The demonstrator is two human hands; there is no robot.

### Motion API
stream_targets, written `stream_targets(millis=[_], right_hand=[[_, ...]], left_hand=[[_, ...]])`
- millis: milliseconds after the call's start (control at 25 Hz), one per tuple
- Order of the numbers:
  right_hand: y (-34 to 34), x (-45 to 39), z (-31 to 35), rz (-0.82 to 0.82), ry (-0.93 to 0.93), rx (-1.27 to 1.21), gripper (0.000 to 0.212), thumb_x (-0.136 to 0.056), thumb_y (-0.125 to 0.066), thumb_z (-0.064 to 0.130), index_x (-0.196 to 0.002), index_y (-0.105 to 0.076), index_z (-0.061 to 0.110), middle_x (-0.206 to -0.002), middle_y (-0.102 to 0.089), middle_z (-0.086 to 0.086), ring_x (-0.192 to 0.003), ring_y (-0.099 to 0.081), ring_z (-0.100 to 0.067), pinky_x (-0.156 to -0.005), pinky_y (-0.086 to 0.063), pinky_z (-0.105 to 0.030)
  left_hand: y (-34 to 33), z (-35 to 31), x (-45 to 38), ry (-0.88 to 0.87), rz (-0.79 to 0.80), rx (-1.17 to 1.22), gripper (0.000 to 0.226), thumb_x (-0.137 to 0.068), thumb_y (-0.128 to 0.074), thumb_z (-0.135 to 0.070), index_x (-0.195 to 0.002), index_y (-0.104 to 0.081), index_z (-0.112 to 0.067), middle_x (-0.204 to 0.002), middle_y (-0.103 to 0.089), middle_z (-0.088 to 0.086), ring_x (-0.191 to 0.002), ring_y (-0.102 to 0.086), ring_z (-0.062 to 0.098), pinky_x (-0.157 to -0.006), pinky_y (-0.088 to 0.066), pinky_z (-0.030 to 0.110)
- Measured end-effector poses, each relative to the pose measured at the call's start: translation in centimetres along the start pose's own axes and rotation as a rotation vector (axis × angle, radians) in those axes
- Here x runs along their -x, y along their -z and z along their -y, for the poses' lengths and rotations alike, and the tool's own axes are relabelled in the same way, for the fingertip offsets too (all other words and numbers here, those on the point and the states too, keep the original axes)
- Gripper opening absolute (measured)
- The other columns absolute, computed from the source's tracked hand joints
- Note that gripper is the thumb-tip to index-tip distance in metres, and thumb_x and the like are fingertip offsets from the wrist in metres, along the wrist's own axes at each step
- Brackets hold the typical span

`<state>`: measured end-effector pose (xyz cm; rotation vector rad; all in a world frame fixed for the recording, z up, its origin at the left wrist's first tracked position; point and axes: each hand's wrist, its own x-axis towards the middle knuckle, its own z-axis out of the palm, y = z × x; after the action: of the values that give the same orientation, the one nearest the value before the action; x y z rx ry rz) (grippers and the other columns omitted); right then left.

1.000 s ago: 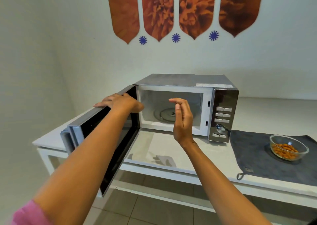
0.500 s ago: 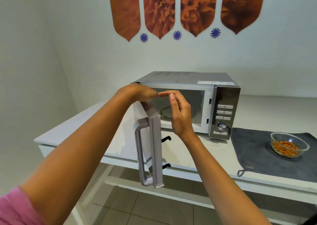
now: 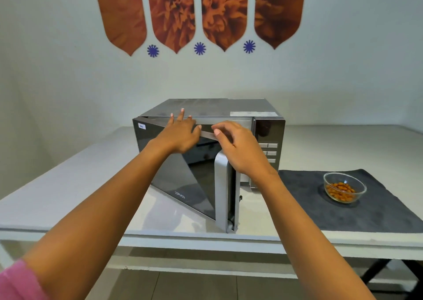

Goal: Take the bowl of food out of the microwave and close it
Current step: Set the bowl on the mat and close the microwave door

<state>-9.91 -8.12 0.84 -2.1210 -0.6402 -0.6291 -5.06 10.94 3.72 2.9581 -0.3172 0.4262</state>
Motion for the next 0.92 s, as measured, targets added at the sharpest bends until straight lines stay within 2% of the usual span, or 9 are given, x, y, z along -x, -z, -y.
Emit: stream_targets(millis=[120,320,440,520,600,720,920], right_hand=[[0.5,-1.2,-1.4,-0.026,-0.034,0.291,0.035,-0.107,-0.037,0.026,-0.132,-0.061,0.018,-0.130,-0.067,-0.001,-0.118,-0.062,-0.019,-0.109,-0.042,-0.039],[0.9,-3.9,-4.0,-0.031,-0.185,0.531,0.039,-0.105,-0.038,0.018,-0.140,-0.052,0.009,-0.139,-0.059,-0.011,-0.133,-0.050,-0.027,-0.114,-0.033,-0.042],[-0.5,-5.6,-5.2,-0.029,-0.269,0.566,0.055,-0.108,-0.028,0.036,-0.152,-0.035,0.005,-0.161,-0.035,-0.013,-0.154,-0.020,-0.027,-0.125,-0.013,-0.043],[-1.2,-6.6,-6.0,-0.065,-0.294,0.580,0.070,-0.105,-0.020,0.053,-0.157,-0.024,0.005,-0.167,-0.019,-0.011,-0.157,-0.003,-0.024,-0.126,0.000,-0.043],[-1.3,-7.4,-7.1,-0.089,-0.287,0.595,0.077,-0.103,-0.017,0.059,-0.158,-0.020,0.007,-0.168,-0.014,-0.009,-0.157,0.004,-0.023,-0.126,0.006,-0.045],[-1.2,-8.4,-8.7,-0.085,-0.265,0.607,0.081,-0.100,-0.014,0.064,-0.159,-0.019,0.008,-0.169,-0.014,-0.008,-0.157,0.005,-0.022,-0.126,0.010,-0.046],[-1.6,-9.1,-10.0,-0.112,-0.222,0.635,0.099,-0.086,-0.003,0.076,-0.157,-0.027,0.012,-0.166,-0.025,-0.005,-0.157,-0.005,-0.020,-0.126,0.010,-0.046]], left_hand=[[-1.5,-0.3,-1.7,-0.143,-0.082,0.056,0.054,-0.106,-0.017,-0.033,-0.153,-0.024,-0.007,-0.162,-0.019,0.011,-0.151,0.003,0.021,-0.120,0.007,0.039],[-3.1,-0.9,-4.4,-0.138,-0.088,0.150,0.056,-0.106,-0.017,-0.036,-0.153,-0.025,-0.008,-0.162,-0.019,0.008,-0.151,0.000,0.017,-0.122,0.001,0.037],[-3.7,-1.6,-5.9,-0.083,-0.110,0.118,0.057,-0.105,-0.019,-0.038,-0.153,-0.025,-0.007,-0.162,-0.018,0.010,-0.151,-0.002,0.019,-0.122,-0.001,0.037],[-4.2,-1.8,-6.7,-0.073,-0.141,0.092,0.059,-0.105,-0.019,-0.040,-0.153,-0.024,-0.005,-0.162,-0.018,0.010,-0.151,-0.003,0.020,-0.122,-0.001,0.037],[-4.6,-2.0,-7.5,-0.075,-0.164,0.070,0.061,-0.104,-0.019,-0.042,-0.153,-0.023,-0.005,-0.162,-0.019,0.010,-0.151,-0.004,0.020,-0.122,-0.001,0.037],[-5.3,-1.9,-8.6,-0.068,-0.209,0.043,0.064,-0.104,-0.018,-0.045,-0.153,-0.022,-0.004,-0.162,-0.019,0.011,-0.151,-0.006,0.021,-0.123,-0.001,0.037],[-6.8,-2.0,-9.4,-0.049,-0.345,0.008,0.068,-0.102,-0.017,-0.050,-0.150,-0.031,-0.005,-0.159,-0.029,0.011,-0.150,-0.012,0.022,-0.123,-0.004,0.040]])
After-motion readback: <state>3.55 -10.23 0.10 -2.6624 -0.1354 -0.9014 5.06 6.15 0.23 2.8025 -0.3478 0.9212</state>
